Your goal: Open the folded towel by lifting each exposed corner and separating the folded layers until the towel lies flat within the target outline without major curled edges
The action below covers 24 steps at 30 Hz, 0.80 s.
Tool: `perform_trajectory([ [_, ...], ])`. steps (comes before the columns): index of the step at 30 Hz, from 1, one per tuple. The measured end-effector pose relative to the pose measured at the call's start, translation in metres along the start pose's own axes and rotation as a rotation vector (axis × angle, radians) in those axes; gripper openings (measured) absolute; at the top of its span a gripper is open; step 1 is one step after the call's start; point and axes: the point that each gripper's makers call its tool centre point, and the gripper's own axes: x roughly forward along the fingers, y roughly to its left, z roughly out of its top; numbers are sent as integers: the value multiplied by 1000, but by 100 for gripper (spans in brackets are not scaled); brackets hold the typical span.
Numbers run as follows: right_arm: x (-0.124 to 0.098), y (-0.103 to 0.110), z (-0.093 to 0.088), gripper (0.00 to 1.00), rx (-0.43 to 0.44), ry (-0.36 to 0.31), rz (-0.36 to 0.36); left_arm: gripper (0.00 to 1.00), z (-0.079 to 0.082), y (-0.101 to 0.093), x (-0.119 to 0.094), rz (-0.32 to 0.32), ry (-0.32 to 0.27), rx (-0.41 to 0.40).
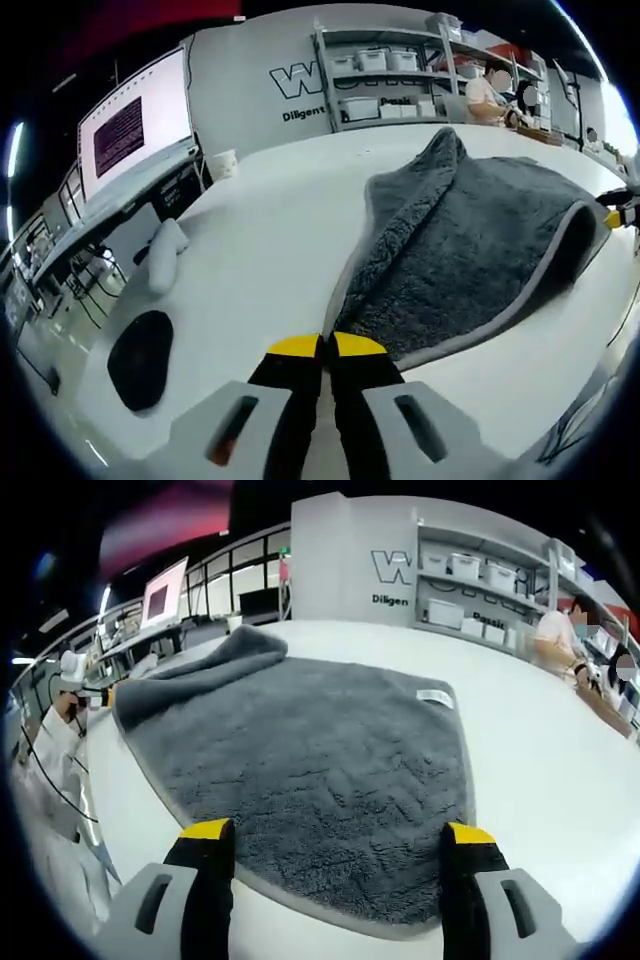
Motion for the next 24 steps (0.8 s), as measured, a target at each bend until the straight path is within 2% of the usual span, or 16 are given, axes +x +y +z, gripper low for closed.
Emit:
perform_trajectory([
  [24,-1,1,-1,84,1,7,-1,2,-12,28,-9,84,34,-3],
])
